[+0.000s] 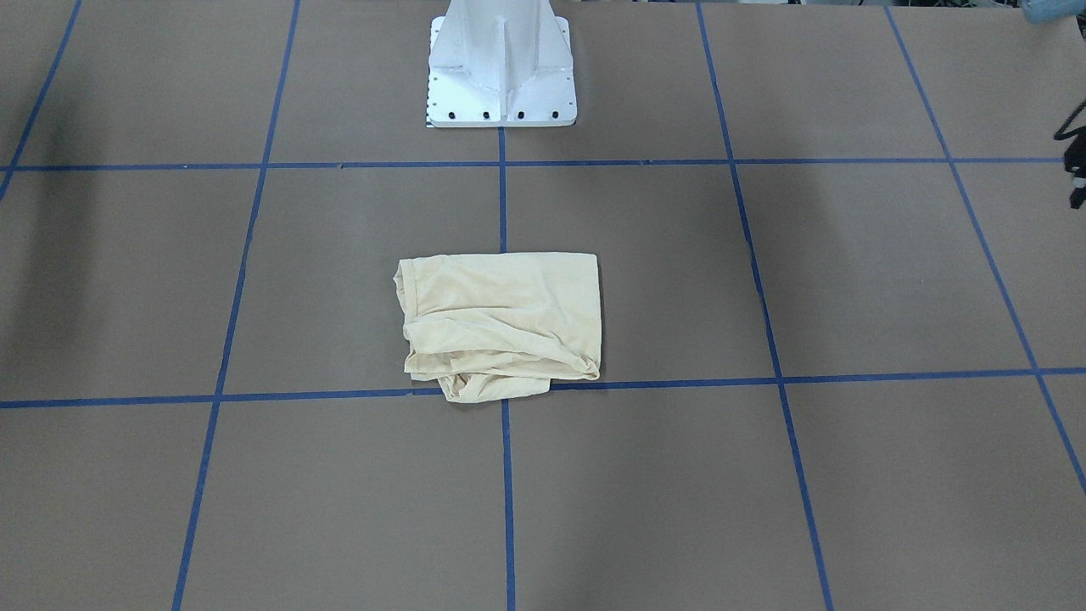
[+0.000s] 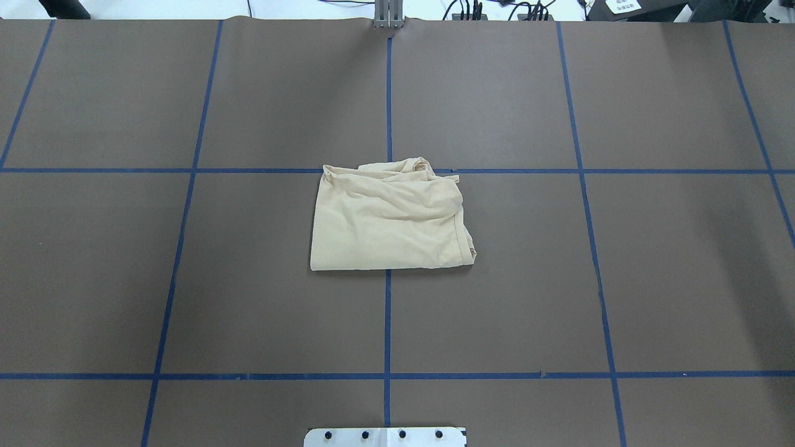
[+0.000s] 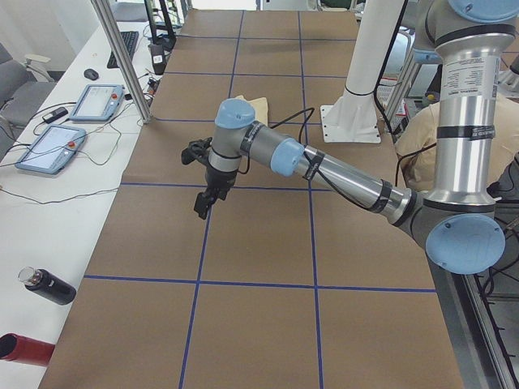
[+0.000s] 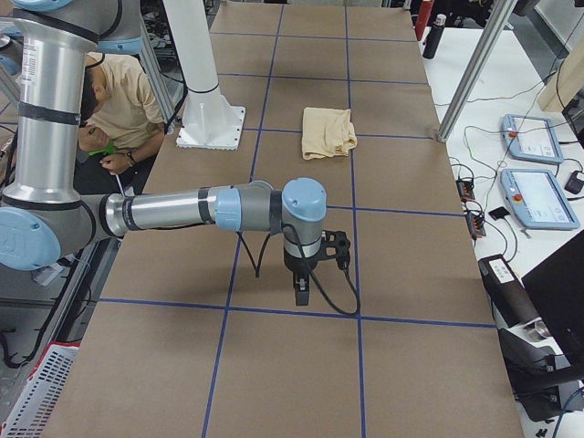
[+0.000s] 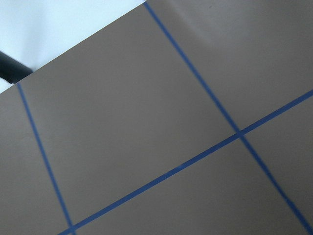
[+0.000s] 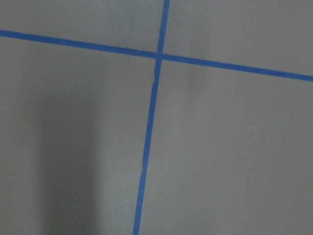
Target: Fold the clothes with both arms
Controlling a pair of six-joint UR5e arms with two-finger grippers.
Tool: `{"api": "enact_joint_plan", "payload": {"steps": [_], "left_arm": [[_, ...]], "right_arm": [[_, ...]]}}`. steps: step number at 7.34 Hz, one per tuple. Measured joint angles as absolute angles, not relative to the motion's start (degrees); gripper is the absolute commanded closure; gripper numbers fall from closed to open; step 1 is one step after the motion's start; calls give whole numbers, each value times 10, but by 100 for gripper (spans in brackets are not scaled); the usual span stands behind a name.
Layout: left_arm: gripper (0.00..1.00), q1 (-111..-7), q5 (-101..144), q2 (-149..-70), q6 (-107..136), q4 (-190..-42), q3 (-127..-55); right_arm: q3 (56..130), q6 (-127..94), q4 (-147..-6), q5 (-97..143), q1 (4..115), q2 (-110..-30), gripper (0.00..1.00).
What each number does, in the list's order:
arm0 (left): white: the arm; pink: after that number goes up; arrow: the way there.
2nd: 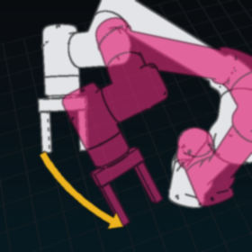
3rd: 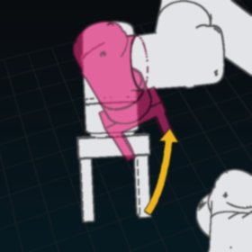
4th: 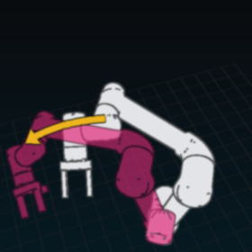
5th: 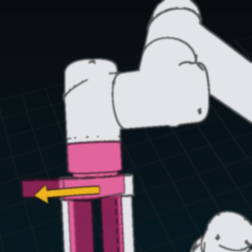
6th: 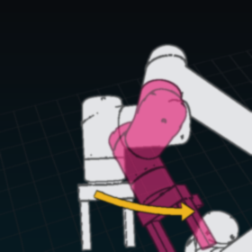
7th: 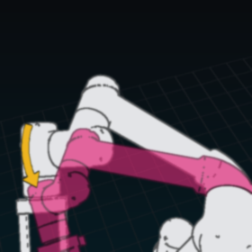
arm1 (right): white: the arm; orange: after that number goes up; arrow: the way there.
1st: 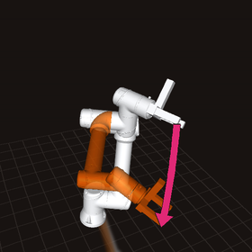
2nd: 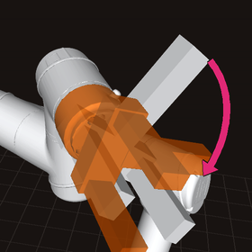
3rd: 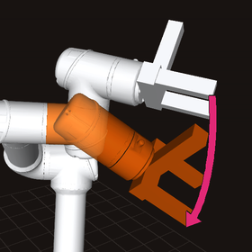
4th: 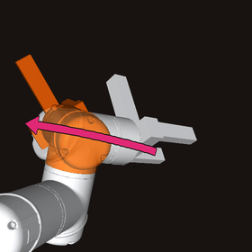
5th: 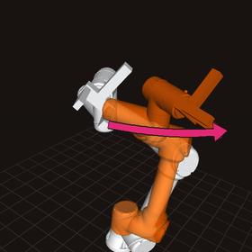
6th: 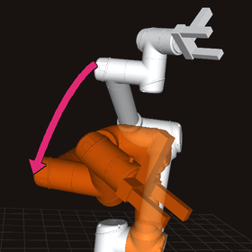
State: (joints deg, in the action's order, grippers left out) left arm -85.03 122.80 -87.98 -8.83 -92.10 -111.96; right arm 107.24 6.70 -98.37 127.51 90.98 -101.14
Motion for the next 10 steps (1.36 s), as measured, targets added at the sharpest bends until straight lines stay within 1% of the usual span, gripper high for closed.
{"api": "enact_joint_plan", "payload": {"steps": [1,3,6,10], "left_arm": [[0,-892,1239,-874,-108,-923,-1092],[0,-939,1255,-863,-118,-921,-1062],[0,-946,1293,-817,-116,-925,-1057],[0,-946,1306,-801,-107,-876,-1055]], "right_arm": [[1058,73,-983,1274,918,-1018,0],[1064,62,-982,1282,920,-1022,0],[1096,5,-975,1308,889,-1022,0],[1098,-4,-931,1310,878,-1048,0]]}}
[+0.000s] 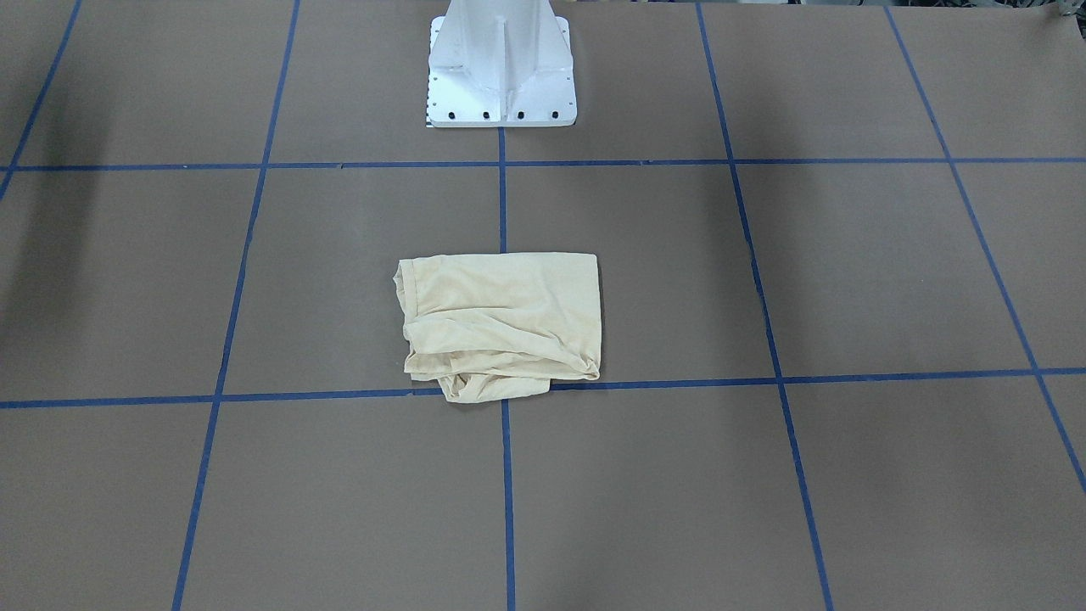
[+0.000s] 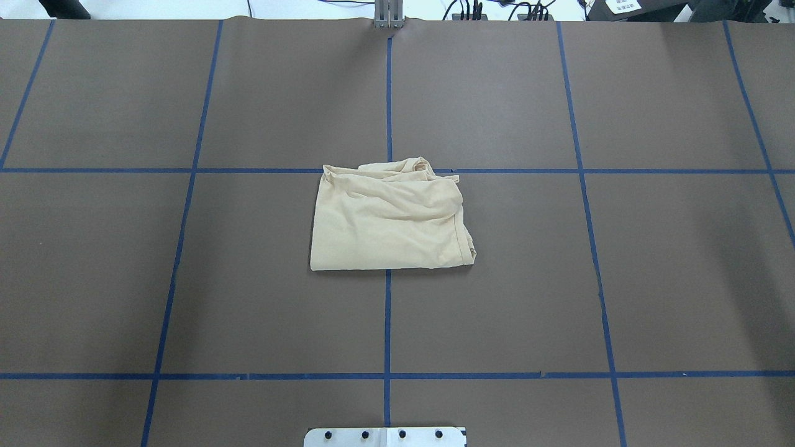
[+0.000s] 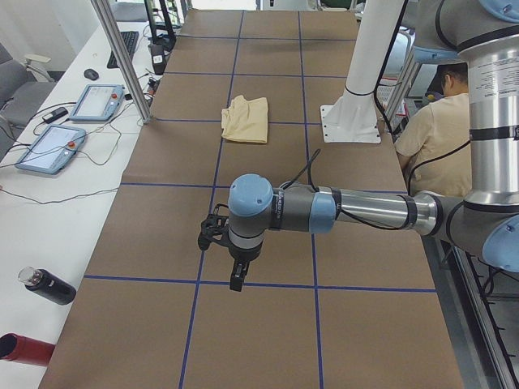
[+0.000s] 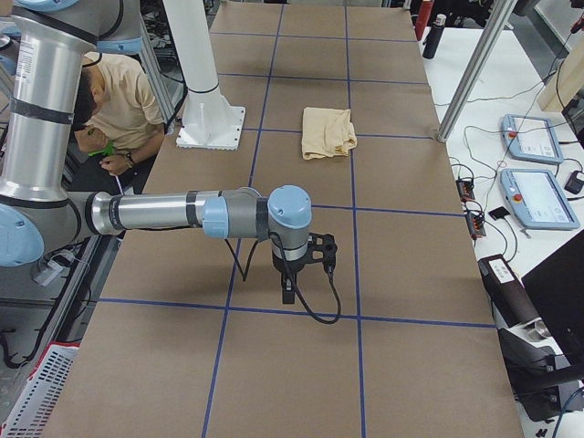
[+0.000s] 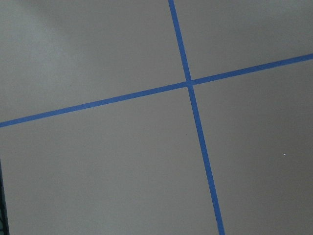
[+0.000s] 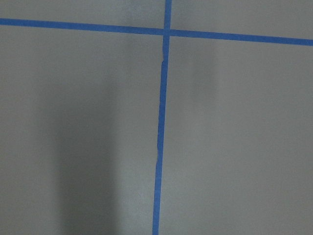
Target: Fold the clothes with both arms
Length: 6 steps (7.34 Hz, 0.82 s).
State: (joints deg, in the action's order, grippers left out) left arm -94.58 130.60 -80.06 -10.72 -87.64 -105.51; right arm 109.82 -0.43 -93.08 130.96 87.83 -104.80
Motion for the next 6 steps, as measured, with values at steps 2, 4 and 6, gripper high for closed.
{"api": "enact_joint_plan", "payload": {"steps": [2,4,6], "left_arm": [[0,-945,1307,-788,-110,-870,-1054],[0,-943,1306,-787,-110,-870,-1046],[0,-942,1307,-787,-111,-877,-1044]], "right_arm": [[1098,-4,-929,1309,878,-1050,0],[1096,-5,-929,1308,878,-1050,0],[1095,-5,-929,1308,878,-1050,0]]}}
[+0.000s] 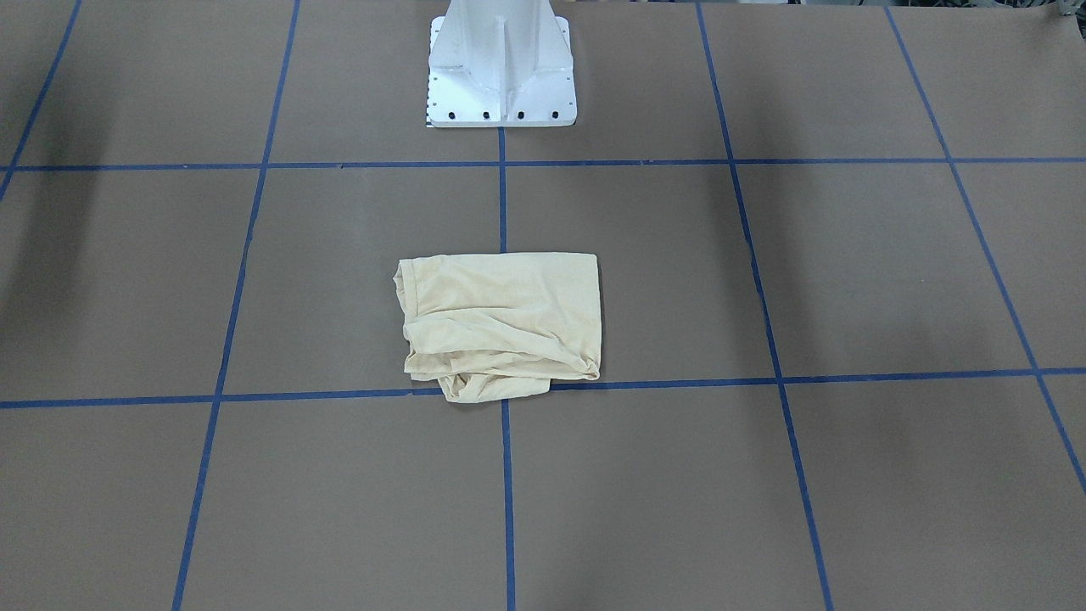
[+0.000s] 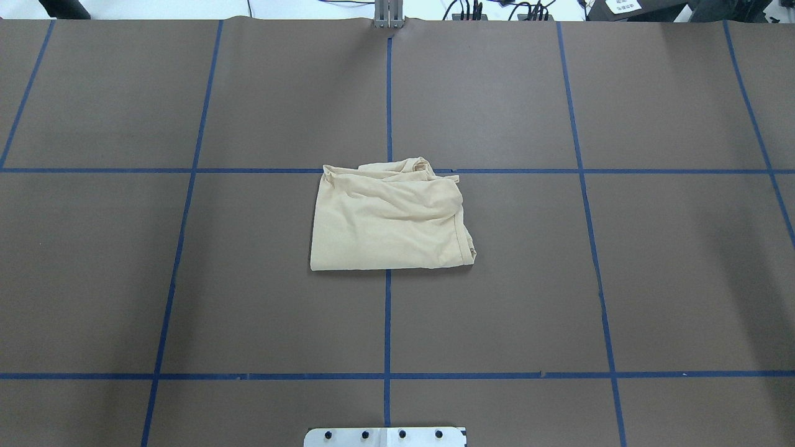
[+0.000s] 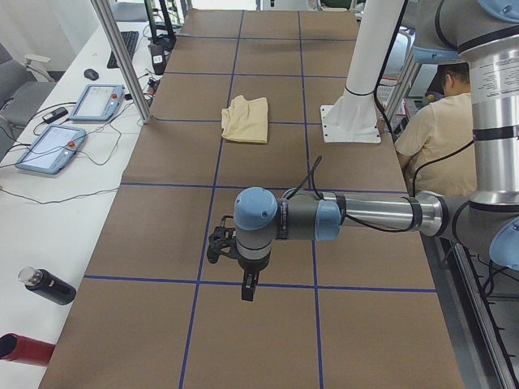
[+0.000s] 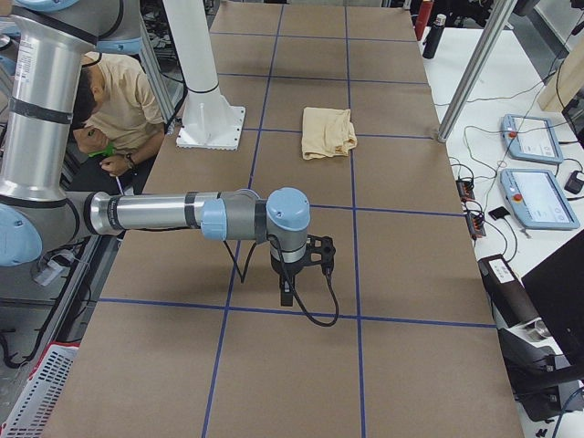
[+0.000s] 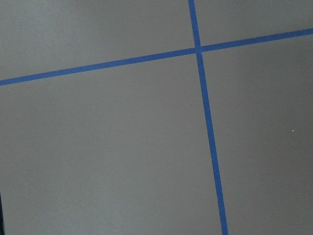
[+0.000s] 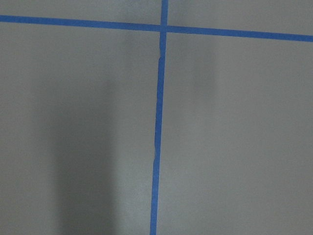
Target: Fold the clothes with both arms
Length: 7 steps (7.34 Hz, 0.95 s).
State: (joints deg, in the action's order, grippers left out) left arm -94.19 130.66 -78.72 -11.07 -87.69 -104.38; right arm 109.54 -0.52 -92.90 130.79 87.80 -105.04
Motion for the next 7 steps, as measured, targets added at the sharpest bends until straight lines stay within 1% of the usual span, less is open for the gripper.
{"api": "enact_joint_plan", "payload": {"steps": [7], "left_arm": [[0,-941,1307,-787,-111,-901,-1041]], "right_arm": [[1095,-5,-929,1310,878,-1050,0]]}}
